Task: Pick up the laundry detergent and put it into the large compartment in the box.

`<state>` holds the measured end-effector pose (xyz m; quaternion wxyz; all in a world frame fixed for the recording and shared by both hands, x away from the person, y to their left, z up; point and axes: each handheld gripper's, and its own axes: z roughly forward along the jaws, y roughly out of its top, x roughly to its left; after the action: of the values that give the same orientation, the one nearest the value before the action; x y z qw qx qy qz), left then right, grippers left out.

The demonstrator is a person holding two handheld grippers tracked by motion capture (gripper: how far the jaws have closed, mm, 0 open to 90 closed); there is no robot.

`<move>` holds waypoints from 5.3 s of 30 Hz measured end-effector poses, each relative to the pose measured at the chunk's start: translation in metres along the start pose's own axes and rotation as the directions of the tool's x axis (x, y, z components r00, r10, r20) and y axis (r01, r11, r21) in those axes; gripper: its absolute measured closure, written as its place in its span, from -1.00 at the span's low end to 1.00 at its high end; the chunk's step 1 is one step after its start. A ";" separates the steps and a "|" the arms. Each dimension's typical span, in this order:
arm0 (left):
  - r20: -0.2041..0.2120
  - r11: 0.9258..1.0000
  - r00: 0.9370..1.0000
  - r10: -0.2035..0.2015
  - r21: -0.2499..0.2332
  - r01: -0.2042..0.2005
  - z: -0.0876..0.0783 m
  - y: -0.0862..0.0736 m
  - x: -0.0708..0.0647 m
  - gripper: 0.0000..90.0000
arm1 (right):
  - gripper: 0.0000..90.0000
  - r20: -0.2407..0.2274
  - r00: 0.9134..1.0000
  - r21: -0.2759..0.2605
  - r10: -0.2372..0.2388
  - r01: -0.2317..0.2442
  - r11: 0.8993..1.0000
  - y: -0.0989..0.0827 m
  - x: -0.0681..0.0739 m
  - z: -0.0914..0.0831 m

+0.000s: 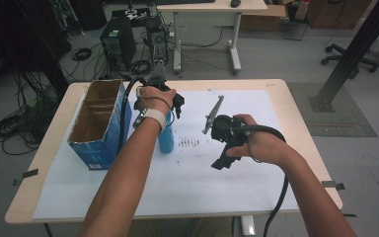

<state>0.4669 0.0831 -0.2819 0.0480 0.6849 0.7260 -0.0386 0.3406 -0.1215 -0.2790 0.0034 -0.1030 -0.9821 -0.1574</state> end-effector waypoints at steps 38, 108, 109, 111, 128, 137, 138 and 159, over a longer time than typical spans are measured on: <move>-0.062 0.999 0.998 0.030 -0.014 -0.031 0.015 0.000 -0.002 -0.22 | -0.78 -0.002 1.000 -0.007 0.007 -0.007 1.000 -0.005 0.000 0.001; -0.055 0.985 0.985 0.161 -0.051 -0.164 -0.080 -0.038 -0.002 -0.17 | -0.78 0.029 0.999 -0.003 -0.025 0.025 1.000 0.008 0.024 -0.015; -0.056 0.983 0.983 0.172 -0.052 -0.175 -0.085 -0.039 -0.003 -0.17 | -0.78 0.030 0.999 -0.002 -0.025 0.025 1.000 0.008 0.024 -0.015; -0.056 0.982 0.982 0.180 -0.052 -0.183 -0.088 -0.040 -0.004 -0.17 | -0.78 0.026 1.000 0.003 -0.016 0.016 1.000 0.007 0.025 -0.015; -0.070 0.973 0.975 0.209 -0.087 -0.214 -0.137 -0.047 -0.002 -0.17 | -0.78 0.030 0.999 0.000 -0.027 0.027 1.000 0.007 0.026 -0.017; -0.082 0.972 0.976 0.203 -0.107 -0.211 -0.161 -0.050 0.006 -0.17 | -0.78 0.032 0.999 0.001 -0.028 0.028 1.000 0.008 0.027 -0.017; -0.083 0.972 0.976 0.201 -0.108 -0.209 -0.164 -0.051 0.007 -0.17 | -0.78 0.033 0.999 0.000 -0.030 0.030 1.000 0.008 0.027 -0.017; -0.078 0.974 0.987 0.141 -0.165 -0.153 -0.212 -0.059 0.054 -0.17 | -0.78 0.028 0.999 0.007 -0.042 0.042 0.999 0.018 0.028 -0.016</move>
<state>0.4015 0.1591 -0.0786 0.0851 0.7310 0.6752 0.0499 0.3167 -0.1044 -0.2570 -0.0131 -0.0843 -0.9846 -0.1527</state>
